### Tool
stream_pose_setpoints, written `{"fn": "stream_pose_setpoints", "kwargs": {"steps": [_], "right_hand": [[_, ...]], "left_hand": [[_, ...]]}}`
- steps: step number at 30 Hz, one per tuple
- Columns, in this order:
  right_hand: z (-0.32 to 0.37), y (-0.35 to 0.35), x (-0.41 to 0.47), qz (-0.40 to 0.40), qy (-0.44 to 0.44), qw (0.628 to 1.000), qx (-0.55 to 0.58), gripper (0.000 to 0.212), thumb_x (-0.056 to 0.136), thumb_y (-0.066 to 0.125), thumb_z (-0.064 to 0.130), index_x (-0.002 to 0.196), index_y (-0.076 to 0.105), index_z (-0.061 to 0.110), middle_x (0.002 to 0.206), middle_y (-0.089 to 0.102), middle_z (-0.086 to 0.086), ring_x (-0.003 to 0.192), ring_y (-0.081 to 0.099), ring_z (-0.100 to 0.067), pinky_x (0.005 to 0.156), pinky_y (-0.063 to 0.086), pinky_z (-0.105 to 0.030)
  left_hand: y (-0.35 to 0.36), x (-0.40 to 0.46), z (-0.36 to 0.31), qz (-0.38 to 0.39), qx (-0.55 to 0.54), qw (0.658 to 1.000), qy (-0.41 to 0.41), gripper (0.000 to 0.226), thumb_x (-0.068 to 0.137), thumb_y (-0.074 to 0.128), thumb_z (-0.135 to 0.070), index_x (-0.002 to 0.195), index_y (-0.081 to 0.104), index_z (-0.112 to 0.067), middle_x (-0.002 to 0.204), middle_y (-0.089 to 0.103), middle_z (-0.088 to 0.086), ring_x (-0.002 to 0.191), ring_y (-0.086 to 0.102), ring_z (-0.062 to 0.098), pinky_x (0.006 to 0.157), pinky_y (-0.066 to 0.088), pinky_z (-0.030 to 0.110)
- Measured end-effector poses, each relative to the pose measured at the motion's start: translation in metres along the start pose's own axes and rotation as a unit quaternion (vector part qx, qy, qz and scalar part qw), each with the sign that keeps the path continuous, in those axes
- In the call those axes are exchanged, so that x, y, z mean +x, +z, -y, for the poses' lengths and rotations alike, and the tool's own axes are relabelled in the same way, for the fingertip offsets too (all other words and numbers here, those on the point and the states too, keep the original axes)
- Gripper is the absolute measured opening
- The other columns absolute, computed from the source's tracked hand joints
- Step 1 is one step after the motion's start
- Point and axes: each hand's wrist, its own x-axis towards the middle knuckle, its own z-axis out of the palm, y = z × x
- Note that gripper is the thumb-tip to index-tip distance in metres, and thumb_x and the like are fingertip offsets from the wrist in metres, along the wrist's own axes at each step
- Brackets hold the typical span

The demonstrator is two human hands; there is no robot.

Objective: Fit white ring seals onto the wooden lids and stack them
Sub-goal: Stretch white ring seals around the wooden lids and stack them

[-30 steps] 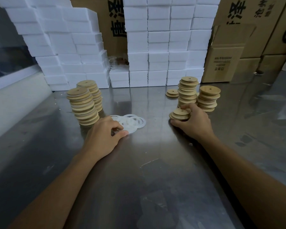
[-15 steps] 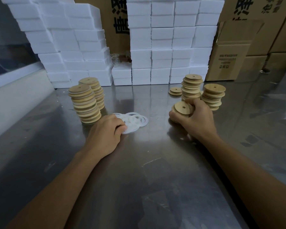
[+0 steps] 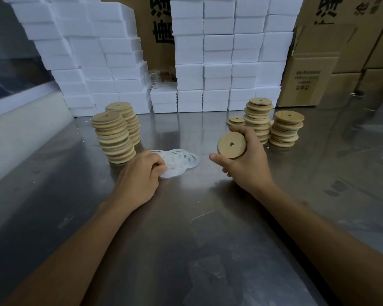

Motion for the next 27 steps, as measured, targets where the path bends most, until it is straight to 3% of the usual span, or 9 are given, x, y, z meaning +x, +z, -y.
{"fn": "stream_pose_setpoints", "kwargs": {"steps": [2, 4, 7, 11, 14, 17, 21, 23, 27], "right_hand": [[0.003, 0.004, -0.002, 0.01, 0.048, 0.996, 0.08, 0.068, 0.071, 0.087, 0.02, 0.127, 0.049, 0.028, 0.104, 0.061, 0.003, 0.073, 0.069, -0.015, 0.053, 0.053, -0.019], [0.006, 0.006, -0.001, 0.012, 0.113, 0.98, 0.164, 0.062, 0.075, 0.085, 0.021, 0.127, 0.051, 0.027, 0.107, 0.063, 0.0, 0.078, 0.072, -0.015, 0.054, 0.053, -0.02], [0.008, 0.008, 0.001, 0.007, 0.198, 0.947, 0.251, 0.041, 0.088, 0.07, 0.017, 0.125, 0.054, 0.026, 0.121, 0.061, -0.009, 0.088, 0.07, -0.022, 0.054, 0.051, -0.023], [0.005, 0.008, -0.002, -0.005, 0.166, 0.961, 0.22, 0.032, 0.093, 0.065, 0.012, 0.115, 0.055, 0.032, 0.119, 0.052, -0.006, 0.098, 0.063, -0.025, 0.06, 0.056, -0.026], [0.006, 0.009, -0.004, 0.01, 0.14, 0.968, 0.207, 0.014, 0.096, 0.062, 0.017, 0.107, 0.062, 0.025, 0.115, 0.059, -0.006, 0.097, 0.064, -0.023, 0.062, 0.058, -0.03], [0.014, 0.014, -0.007, 0.059, 0.157, 0.955, 0.245, 0.017, 0.098, 0.057, 0.033, 0.103, 0.069, 0.022, 0.1, 0.067, 0.002, 0.087, 0.066, -0.013, 0.063, 0.058, -0.033], [0.017, 0.021, -0.012, 0.125, 0.152, 0.947, 0.255, 0.029, 0.091, 0.058, 0.053, 0.093, 0.071, 0.027, 0.096, 0.071, 0.003, 0.084, 0.07, -0.012, 0.066, 0.059, -0.036], [0.017, 0.024, -0.015, 0.141, 0.136, 0.949, 0.247, 0.03, 0.086, 0.064, 0.051, 0.097, 0.07, 0.024, 0.092, 0.071, 0.005, 0.082, 0.069, -0.009, 0.067, 0.06, -0.037], [0.013, 0.028, -0.018, 0.126, 0.08, 0.97, 0.194, 0.006, 0.094, 0.065, 0.028, 0.096, 0.068, 0.023, 0.088, 0.068, 0.004, 0.073, 0.067, -0.008, 0.055, 0.058, -0.034]], "left_hand": [[-0.002, 0.0, -0.003, -0.029, -0.001, 1.0, 0.011, 0.013, 0.092, 0.06, -0.006, 0.082, 0.061, -0.013, 0.084, 0.052, -0.006, 0.078, 0.047, 0.01, 0.07, 0.034, 0.025], [-0.007, 0.0, -0.01, -0.065, -0.022, 0.997, 0.034, 0.014, 0.093, 0.058, -0.003, 0.082, 0.058, -0.011, 0.084, 0.052, -0.003, 0.073, 0.045, 0.006, 0.068, 0.034, 0.019], [-0.013, 0.001, -0.027, -0.089, -0.152, 0.984, -0.013, 0.02, 0.093, 0.058, -0.001, 0.079, 0.058, -0.016, 0.074, 0.057, -0.008, 0.069, 0.051, 0.0, 0.065, 0.04, 0.01], [-0.017, 0.0, -0.045, -0.019, -0.409, 0.902, -0.137, 0.026, 0.095, 0.055, 0.0, 0.076, 0.062, -0.015, 0.057, 0.056, -0.003, 0.052, 0.05, 0.009, 0.053, 0.044, 0.02], [-0.022, 0.0, -0.049, 0.016, -0.497, 0.854, -0.155, 0.035, 0.096, 0.053, 0.0, 0.07, 0.066, -0.019, 0.063, 0.056, 0.005, 0.052, 0.05, 0.014, 0.05, 0.043, 0.022], [-0.018, -0.002, -0.051, 0.024, -0.517, 0.84, -0.165, 0.03, 0.096, 0.053, -0.001, 0.072, 0.065, -0.016, 0.064, 0.056, 0.007, 0.052, 0.05, 0.015, 0.049, 0.041, 0.023], [-0.011, -0.004, -0.054, 0.044, -0.52, 0.835, -0.177, 0.022, 0.097, 0.054, -0.003, 0.079, 0.063, -0.011, 0.066, 0.056, 0.009, 0.053, 0.05, 0.015, 0.05, 0.04, 0.024], [-0.01, -0.004, -0.055, 0.044, -0.517, 0.836, -0.181, 0.019, 0.096, 0.056, -0.005, 0.08, 0.065, -0.011, 0.065, 0.057, 0.008, 0.053, 0.05, 0.014, 0.049, 0.041, 0.023], [0.0, -0.007, -0.056, 0.011, -0.47, 0.862, -0.191, 0.014, 0.095, 0.061, -0.009, 0.082, 0.067, -0.011, 0.06, 0.059, 0.004, 0.049, 0.049, 0.013, 0.046, 0.039, 0.022]]}}
